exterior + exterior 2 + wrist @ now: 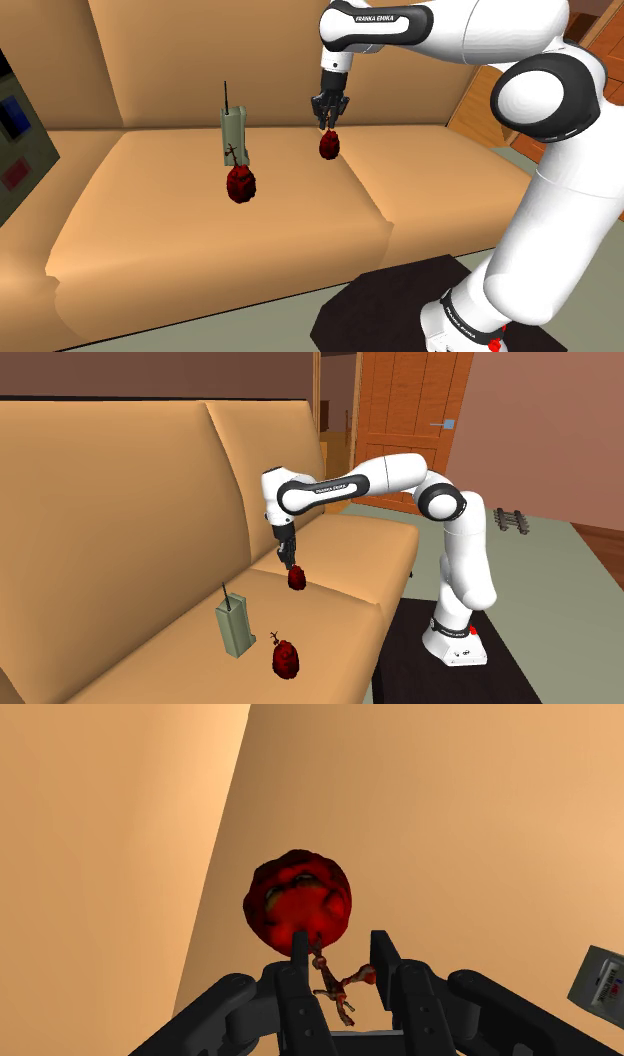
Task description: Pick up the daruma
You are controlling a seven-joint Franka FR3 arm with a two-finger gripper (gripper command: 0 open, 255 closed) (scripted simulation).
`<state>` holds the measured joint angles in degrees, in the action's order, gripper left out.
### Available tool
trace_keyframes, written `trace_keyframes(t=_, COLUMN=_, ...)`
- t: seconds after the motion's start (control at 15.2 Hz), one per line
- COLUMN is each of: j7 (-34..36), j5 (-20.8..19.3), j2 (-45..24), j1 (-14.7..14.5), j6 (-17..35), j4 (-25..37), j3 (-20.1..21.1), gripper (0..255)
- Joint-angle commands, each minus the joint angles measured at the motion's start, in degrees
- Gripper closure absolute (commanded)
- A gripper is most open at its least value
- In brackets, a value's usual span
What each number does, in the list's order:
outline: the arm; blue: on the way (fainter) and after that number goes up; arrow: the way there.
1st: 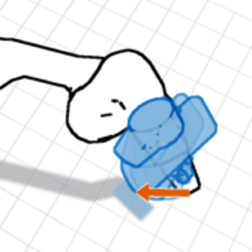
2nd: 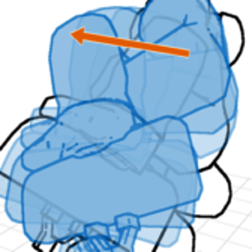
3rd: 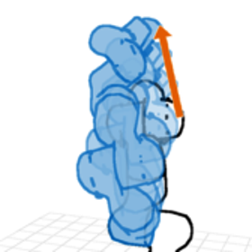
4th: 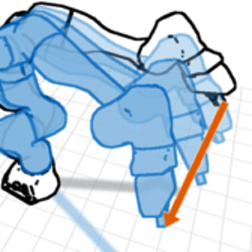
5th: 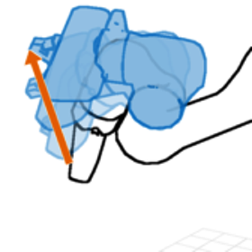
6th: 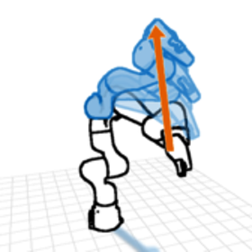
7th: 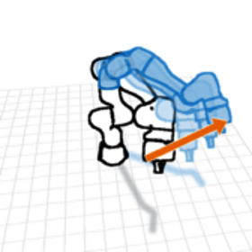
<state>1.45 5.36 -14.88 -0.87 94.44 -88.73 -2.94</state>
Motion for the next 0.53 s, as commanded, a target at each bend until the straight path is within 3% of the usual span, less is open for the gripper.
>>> trace_keyframes(t=0.0, j7=0.0, j5=0.0, j2=0.0, j1=0.0, j6=0.0, j4=0.0, j3=0.0, gripper=255)
trace_keyframes(t=0.46, j7=0.1, j5=0.0, j2=-0.1, j1=0.0, j6=-1.6, j4=1.7, j3=0.0, gripper=255)
